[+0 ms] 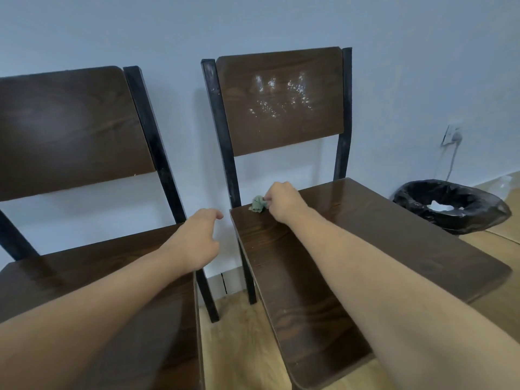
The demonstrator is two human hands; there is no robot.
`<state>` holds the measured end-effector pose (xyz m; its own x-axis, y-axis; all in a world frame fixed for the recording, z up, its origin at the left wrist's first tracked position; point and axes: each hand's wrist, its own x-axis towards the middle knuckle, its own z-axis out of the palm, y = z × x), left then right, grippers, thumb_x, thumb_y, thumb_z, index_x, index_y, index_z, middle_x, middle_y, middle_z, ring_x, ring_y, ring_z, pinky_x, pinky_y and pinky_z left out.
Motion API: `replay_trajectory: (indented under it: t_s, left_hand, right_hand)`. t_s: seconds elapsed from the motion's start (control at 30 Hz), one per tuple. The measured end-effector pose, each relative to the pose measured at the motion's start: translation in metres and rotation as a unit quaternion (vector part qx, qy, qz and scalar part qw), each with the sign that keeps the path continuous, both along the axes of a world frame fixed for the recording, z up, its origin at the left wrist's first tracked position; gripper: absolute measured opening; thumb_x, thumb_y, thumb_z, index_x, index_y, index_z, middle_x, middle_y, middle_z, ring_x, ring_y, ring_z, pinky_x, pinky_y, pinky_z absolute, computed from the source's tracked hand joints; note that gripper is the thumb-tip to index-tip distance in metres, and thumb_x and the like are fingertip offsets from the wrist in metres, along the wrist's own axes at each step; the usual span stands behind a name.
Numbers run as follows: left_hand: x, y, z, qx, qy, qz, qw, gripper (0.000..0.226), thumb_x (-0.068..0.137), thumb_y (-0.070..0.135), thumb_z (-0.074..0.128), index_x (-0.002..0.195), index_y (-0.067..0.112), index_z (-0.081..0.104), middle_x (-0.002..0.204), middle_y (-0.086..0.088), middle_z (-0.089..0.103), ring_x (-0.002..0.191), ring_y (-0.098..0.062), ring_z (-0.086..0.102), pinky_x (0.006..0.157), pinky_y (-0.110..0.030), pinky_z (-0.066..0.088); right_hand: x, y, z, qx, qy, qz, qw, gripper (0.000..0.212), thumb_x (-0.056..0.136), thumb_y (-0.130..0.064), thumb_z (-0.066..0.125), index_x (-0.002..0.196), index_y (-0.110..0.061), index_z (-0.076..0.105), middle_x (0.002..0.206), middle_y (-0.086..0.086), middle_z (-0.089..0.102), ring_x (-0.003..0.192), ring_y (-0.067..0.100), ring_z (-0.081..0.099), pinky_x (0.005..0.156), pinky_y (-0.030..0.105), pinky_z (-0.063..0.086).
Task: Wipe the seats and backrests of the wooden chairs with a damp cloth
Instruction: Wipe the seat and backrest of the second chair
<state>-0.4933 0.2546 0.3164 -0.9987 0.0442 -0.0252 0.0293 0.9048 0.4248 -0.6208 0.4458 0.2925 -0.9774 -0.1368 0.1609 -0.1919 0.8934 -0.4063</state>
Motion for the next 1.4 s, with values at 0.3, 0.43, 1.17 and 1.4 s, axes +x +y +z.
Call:
replay_trajectory:
  t_s: [0.3,0.43,1.17,1.4]
  left_hand:
    - [0.008,-0.007,0.005,-0.007,-0.013,-0.003,1.0,0.076,0.088,-0.01,0.048,0.159,0.016,0.034,0.163,-0.008,0.037,0.148,-0.026,0.04,0.107,-0.028,0.044]
    - [0.013,-0.012,0.004,-0.008,-0.015,-0.021,1.0,0.074,0.089,-0.008,0.049,0.159,0.015,0.036,0.164,-0.006,0.039,0.149,-0.024,0.04,0.117,-0.034,0.041]
    - [0.032,0.046,0.003,0.009,0.086,-0.104,0.991,0.056,0.098,0.006,0.055,0.149,0.029,0.047,0.151,0.007,0.045,0.116,-0.004,0.049,0.098,-0.018,0.031]
    - [0.027,0.034,-0.005,0.008,0.078,-0.092,0.993,0.054,0.096,0.007,0.057,0.145,0.029,0.05,0.146,0.006,0.049,0.14,-0.014,0.045,0.114,-0.028,0.035]
  right_hand:
    - [0.044,0.004,-0.01,0.05,0.042,0.216,0.974,0.031,0.091,0.004,0.054,0.066,-0.014,0.059,0.085,0.006,0.068,0.083,0.024,0.064,0.084,0.043,0.056]
    - [0.117,0.041,-0.011,0.006,0.058,0.296,0.953,0.026,0.096,0.001,0.057,0.099,-0.016,0.076,0.107,-0.011,0.073,0.104,0.009,0.061,0.101,0.031,0.048]
    - [0.092,0.15,-0.013,-0.073,0.041,-0.056,0.995,0.03,0.096,-0.002,0.059,0.115,-0.016,0.077,0.126,0.005,0.071,0.119,0.025,0.061,0.105,0.022,0.04]
    - [0.226,0.103,-0.009,-0.059,0.019,0.233,0.971,0.033,0.09,-0.001,0.065,0.106,-0.026,0.08,0.111,-0.013,0.074,0.103,0.009,0.062,0.093,0.03,0.051]
